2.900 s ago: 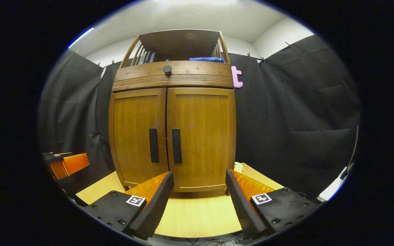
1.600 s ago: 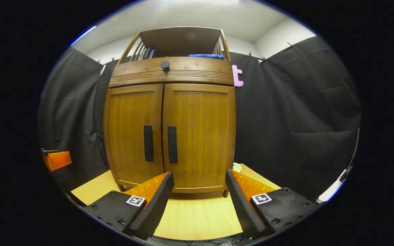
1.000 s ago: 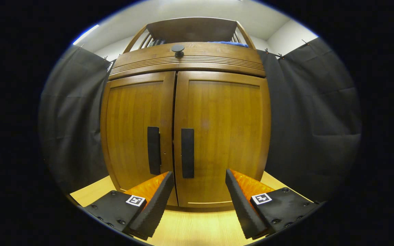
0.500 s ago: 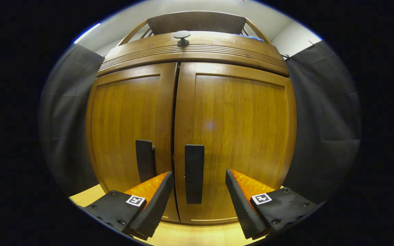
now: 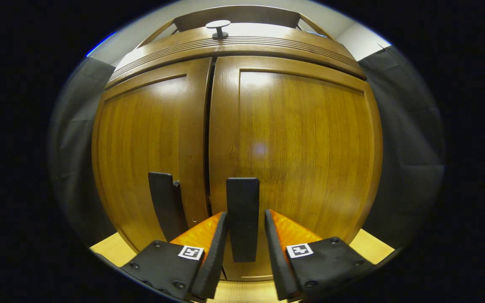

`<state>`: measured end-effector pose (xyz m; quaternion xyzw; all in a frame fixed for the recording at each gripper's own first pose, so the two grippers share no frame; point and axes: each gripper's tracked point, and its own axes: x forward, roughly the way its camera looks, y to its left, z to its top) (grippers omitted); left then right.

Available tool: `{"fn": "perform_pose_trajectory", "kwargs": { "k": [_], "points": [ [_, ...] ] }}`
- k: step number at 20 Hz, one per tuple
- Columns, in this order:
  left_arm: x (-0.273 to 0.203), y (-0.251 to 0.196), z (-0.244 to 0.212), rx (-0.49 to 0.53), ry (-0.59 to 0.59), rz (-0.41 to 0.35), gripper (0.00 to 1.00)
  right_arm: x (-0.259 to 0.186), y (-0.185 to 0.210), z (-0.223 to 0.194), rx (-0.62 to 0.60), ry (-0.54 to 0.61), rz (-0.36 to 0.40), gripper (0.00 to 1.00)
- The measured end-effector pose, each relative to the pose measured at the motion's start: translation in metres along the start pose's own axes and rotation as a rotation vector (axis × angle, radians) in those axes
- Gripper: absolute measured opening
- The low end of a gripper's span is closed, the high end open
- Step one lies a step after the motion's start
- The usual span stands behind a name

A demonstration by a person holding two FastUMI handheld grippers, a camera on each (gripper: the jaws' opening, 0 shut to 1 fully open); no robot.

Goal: Open the right door of the double-door shoe cabinet with the right hand, and open the left door with the left hand.

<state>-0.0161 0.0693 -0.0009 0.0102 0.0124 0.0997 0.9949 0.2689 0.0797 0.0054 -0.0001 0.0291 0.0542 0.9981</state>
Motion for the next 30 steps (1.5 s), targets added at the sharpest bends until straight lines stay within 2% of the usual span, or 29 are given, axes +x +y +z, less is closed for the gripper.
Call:
{"fn": "perform_pose_trajectory", "kwargs": {
  "k": [1,3,4,6,7,8,11,13,15,16,17,18,19,20,23,24,25,27,28,30],
  "points": [
    [0.003,0.0,0.001,0.004,0.0,-0.004,0.94,0.002,0.001,-0.003,0.011,0.006,0.001,0.49],
    [0.007,-0.002,0.002,0.011,-0.002,-0.015,0.95,0.0,0.003,-0.002,0.015,0.005,0.009,0.44],
    [0.009,-0.003,0.001,0.012,-0.002,-0.019,0.95,0.001,0.003,-0.003,0.005,0.011,0.011,0.46],
    [0.011,-0.004,0.001,0.007,-0.001,-0.023,0.92,0.0,0.002,-0.004,-0.012,0.014,0.018,0.38],
    [0.011,-0.006,0.003,0.004,-0.005,-0.023,0.95,-0.004,0.002,-0.003,-0.011,0.013,0.023,0.34],
    [0.011,-0.009,0.004,0.004,-0.01,-0.026,0.92,-0.004,0.002,-0.004,-0.014,0.016,0.031,0.29],
    [0.01,-0.019,0.003,0.005,-0.015,-0.027,0.95,-0.02,0.0,-0.005,-0.013,0.013,0.057,0.3],
    [0.006,-0.029,0.003,-0.01,-0.014,-0.029,0.95,-0.031,-0.003,-0.005,-0.002,0.019,0.074,0.26],
    [0.0,-0.039,0.001,-0.022,-0.007,-0.025,0.95,-0.043,-0.006,-0.007,0.007,0.03,0.095,0.26],
    [-0.003,-0.047,0.003,-0.023,-0.011,-0.028,0.95,-0.049,-0.008,-0.007,0.01,0.032,0.105,0.3],
    [-0.007,-0.052,0.003,-0.02,-0.015,-0.028,0.92,-0.054,-0.01,-0.007,0.012,0.033,0.113,0.28],
    [-0.012,-0.057,-0.001,-0.015,-0.013,-0.027,0.95,-0.061,-0.012,-0.007,0.012,0.033,0.12,0.27],
    [-0.016,-0.062,-0.002,-0.012,-0.008,-0.025,0.92,-0.067,-0.015,-0.007,0.011,0.034,0.124,0.26],
    [-0.02,-0.065,-0.002,-0.013,-0.01,-0.02,0.95,-0.074,-0.018,-0.008,0.01,0.036,0.128,0.26],
    [-0.033,-0.072,0.003,-0.008,-0.025,0.008,0.95,-0.087,-0.024,-0.011,0.004,0.041,0.147,0.26],
    [-0.038,-0.073,0.006,0.001,-0.039,0.023,0.92,-0.093,-0.027,-0.011,0.0,0.042,0.153,0.3],
    [-0.042,-0.074,0.009,0.012,-0.052,0.038,0.92,-0.099,-0.03,-0.011,-0.005,0.04,0.157,0.26],
    [-0.053,-0.078,0.011,0.029,-0.068,0.061,0.95,-0.111,-0.038,-0.012,-0.021,0.038,0.165,0.26],
    [-0.054,-0.08,0.011,0.033,-0.072,0.068,0.92,-0.118,-0.042,-0.012,-0.022,0.037,0.167,0.3],
    [-0.052,-0.084,0.004,0.027,-0.066,0.067,0.92,-0.132,-0.053,-0.013,-0.015,0.04,0.175,0.26]
  ]
}}
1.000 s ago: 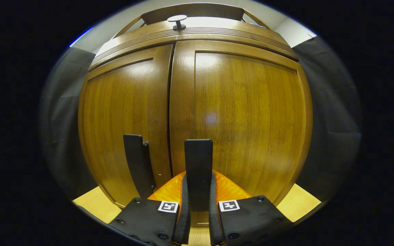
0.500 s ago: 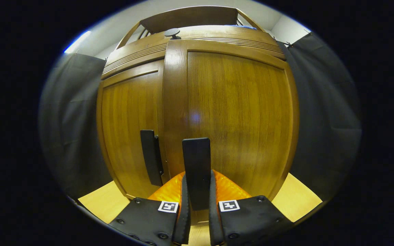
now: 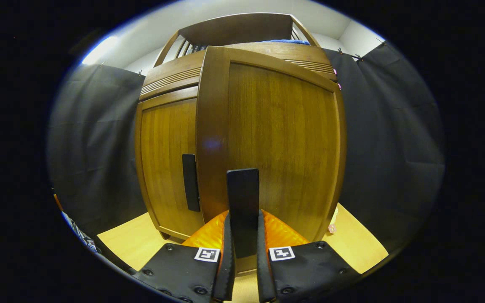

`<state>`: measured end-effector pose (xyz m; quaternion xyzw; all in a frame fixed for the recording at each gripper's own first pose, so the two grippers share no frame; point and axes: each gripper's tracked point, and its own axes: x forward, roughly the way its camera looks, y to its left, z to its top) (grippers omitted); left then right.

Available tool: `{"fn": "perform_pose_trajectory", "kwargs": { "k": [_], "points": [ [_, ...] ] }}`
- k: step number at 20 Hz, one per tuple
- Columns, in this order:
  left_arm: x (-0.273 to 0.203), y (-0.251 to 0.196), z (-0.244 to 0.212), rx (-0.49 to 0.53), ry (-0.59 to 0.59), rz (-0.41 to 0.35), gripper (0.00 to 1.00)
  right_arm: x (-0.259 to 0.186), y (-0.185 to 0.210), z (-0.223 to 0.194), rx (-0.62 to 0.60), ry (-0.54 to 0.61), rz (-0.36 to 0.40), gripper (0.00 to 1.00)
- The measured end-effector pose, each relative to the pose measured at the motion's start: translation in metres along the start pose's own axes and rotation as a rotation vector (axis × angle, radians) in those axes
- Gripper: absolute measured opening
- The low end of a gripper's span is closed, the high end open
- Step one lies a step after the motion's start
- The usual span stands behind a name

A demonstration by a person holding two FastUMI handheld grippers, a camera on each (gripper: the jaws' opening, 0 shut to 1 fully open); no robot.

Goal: Open the right door of the double-door shoe cabinet with the right hand, and open the left door with the left hand.

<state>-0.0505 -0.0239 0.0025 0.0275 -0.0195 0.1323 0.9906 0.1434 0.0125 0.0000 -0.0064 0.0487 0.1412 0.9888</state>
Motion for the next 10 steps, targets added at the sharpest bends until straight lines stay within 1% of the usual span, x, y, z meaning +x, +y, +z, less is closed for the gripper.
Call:
{"fn": "perform_pose_trajectory", "kwargs": {
  "k": [1,3,4,5,6,7,8,9,10],
  "points": [
    [-0.003,-0.004,-0.002,-0.007,0.003,-0.003,0.92,-0.006,-0.005,0.0,0.003,0.003,0.003,0.3],
    [-0.008,-0.011,-0.002,-0.007,0.003,-0.01,0.92,-0.02,-0.014,-0.001,0.011,0.004,0.008,0.3],
    [-0.009,-0.015,-0.002,-0.002,0.0,-0.013,0.95,-0.029,-0.019,-0.002,0.017,0.004,0.008,0.34],
    [-0.01,-0.021,-0.002,0.003,0.0,-0.018,0.95,-0.036,-0.025,-0.003,0.02,0.003,0.009,0.3],
    [-0.011,-0.025,-0.003,0.004,0.001,-0.026,0.93,-0.045,-0.032,-0.004,0.023,0.001,0.002,0.34],
    [-0.013,-0.03,-0.003,0.004,0.0,-0.036,0.92,-0.051,-0.038,-0.004,0.023,-0.001,-0.003,0.3],
    [-0.013,-0.035,-0.004,0.004,-0.002,-0.044,0.92,-0.057,-0.044,-0.003,0.016,-0.004,-0.01,0.33],
    [-0.014,-0.04,-0.003,0.005,-0.005,-0.053,0.92,-0.062,-0.05,-0.004,-0.002,-0.004,-0.021,0.29],
    [-0.014,-0.045,-0.004,0.007,-0.006,-0.061,0.92,-0.068,-0.059,-0.006,-0.015,-0.003,-0.034,0.29]
  ]
}}
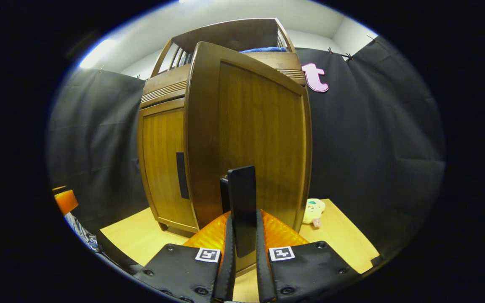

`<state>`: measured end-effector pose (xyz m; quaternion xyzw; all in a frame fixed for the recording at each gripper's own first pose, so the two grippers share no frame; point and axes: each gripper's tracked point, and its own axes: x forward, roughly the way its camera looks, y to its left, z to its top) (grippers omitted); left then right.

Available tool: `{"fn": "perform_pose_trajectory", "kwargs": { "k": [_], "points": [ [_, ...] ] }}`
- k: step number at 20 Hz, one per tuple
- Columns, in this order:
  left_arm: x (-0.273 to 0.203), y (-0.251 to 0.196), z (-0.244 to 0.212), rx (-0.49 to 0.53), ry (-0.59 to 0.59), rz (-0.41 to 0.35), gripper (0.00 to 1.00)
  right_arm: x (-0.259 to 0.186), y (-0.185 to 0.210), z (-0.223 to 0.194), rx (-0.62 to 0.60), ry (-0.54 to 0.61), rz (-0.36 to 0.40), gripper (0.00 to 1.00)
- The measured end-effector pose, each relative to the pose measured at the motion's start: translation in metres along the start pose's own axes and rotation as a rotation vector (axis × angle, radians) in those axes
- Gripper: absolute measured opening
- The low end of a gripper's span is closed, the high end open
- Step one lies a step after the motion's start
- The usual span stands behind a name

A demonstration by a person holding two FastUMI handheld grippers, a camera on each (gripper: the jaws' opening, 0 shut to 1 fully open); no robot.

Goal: Open the right door of the double-door shoe cabinet with the right hand, and open the left door with the left hand.

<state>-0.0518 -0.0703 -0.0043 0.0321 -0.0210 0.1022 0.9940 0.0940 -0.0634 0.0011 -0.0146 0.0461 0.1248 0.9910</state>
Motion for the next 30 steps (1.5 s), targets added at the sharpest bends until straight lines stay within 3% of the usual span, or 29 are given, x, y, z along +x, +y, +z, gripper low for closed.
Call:
{"fn": "perform_pose_trajectory", "kwargs": {
  "k": [2,4,5,7,9,10,12,13,14,21,24,25,30],
  "points": [
    [0.0,-0.009,-0.004,0.002,0.003,-0.019,0.92,-0.017,-0.02,-0.001,-0.004,-0.001,-0.037,0.29],
    [0.0,-0.016,-0.004,0.0,0.004,-0.038,0.92,-0.031,-0.035,-0.007,0.009,-0.002,-0.076,0.19],
    [-0.001,-0.018,-0.004,0.003,0.003,-0.047,0.92,-0.035,-0.044,-0.006,0.011,0.004,-0.104,0.24],
    [0.0,-0.025,-0.004,0.01,-0.004,-0.063,0.92,-0.045,-0.065,-0.008,0.02,0.004,-0.161,0.08],
    [0.0,-0.031,-0.002,0.008,-0.008,-0.079,0.92,-0.047,-0.088,-0.01,0.02,0.002,-0.195,0.02],
    [0.0,-0.035,-0.003,0.004,-0.009,-0.089,0.92,-0.05,-0.095,-0.009,0.025,0.001,-0.197,0.08],
    [-0.001,-0.042,-0.004,0.0,-0.009,-0.102,0.92,-0.054,-0.106,-0.01,0.022,0.011,-0.199,0.08],
    [-0.002,-0.045,-0.004,0.0,-0.01,-0.106,0.92,-0.056,-0.109,-0.011,0.022,0.012,-0.196,0.01],
    [-0.002,-0.048,-0.005,-0.001,-0.01,-0.109,0.92,-0.06,-0.11,-0.011,0.021,0.01,-0.192,0.08],
    [-0.006,-0.067,-0.009,0.002,0.001,-0.135,0.92,-0.071,-0.124,-0.015,0.026,0.006,-0.203,0.08],
    [-0.005,-0.068,-0.011,-0.001,0.007,-0.135,0.98,-0.073,-0.137,-0.016,0.037,0.009,-0.222,0.08],
    [-0.004,-0.068,-0.009,-0.002,0.006,-0.135,0.96,-0.074,-0.14,-0.016,0.039,0.012,-0.229,0.04],
    [0.009,-0.069,-0.005,0.001,0.001,-0.134,0.92,-0.076,-0.149,-0.015,0.048,0.011,-0.25,0.08]
  ]
}}
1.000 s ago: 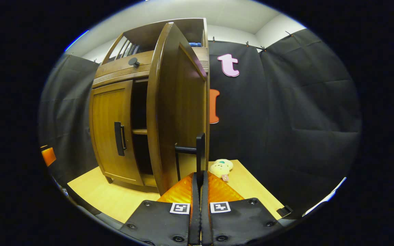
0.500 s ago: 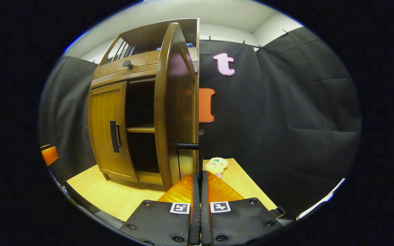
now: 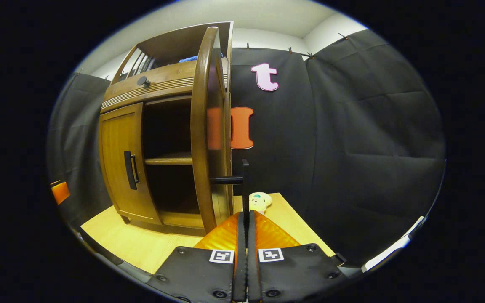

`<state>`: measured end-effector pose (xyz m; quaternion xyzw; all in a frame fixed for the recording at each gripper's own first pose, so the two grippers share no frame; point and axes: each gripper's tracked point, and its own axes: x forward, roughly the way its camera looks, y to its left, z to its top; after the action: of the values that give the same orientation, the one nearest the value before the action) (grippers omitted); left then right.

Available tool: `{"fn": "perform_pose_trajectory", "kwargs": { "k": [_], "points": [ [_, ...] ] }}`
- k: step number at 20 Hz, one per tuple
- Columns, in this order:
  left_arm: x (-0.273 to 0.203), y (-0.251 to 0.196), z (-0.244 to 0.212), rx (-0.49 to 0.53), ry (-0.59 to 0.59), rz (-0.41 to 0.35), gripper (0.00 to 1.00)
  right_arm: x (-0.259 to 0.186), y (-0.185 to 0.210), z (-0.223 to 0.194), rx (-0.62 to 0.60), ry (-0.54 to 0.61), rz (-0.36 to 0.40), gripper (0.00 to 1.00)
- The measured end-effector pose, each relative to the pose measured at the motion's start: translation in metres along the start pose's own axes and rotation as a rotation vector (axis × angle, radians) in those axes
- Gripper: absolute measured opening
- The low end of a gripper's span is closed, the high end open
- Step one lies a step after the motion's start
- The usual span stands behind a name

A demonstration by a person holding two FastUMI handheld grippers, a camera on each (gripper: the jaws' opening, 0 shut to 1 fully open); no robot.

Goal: Open the right door of the double-door shoe cabinet with the right hand, and open the left door with the left hand.

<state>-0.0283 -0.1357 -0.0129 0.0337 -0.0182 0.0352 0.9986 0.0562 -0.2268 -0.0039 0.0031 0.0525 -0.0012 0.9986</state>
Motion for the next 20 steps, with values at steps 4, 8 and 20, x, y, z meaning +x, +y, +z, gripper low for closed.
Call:
{"fn": "perform_pose_trajectory", "kwargs": {
  "k": [4,8,20],
  "points": [
    [0.012,0.002,0.002,-0.015,0.005,-0.012,0.92,-0.007,-0.01,0.0,0.004,-0.002,-0.031,0.08],
    [0.033,0.012,0.001,-0.012,0.011,-0.01,0.92,-0.017,-0.033,-0.003,0.023,0.003,-0.102,0.08],
    [0.108,0.05,0.002,-0.023,-0.002,-0.035,0.92,-0.04,-0.022,0.011,0.03,0.006,-0.199,0.17]
  ]
}}
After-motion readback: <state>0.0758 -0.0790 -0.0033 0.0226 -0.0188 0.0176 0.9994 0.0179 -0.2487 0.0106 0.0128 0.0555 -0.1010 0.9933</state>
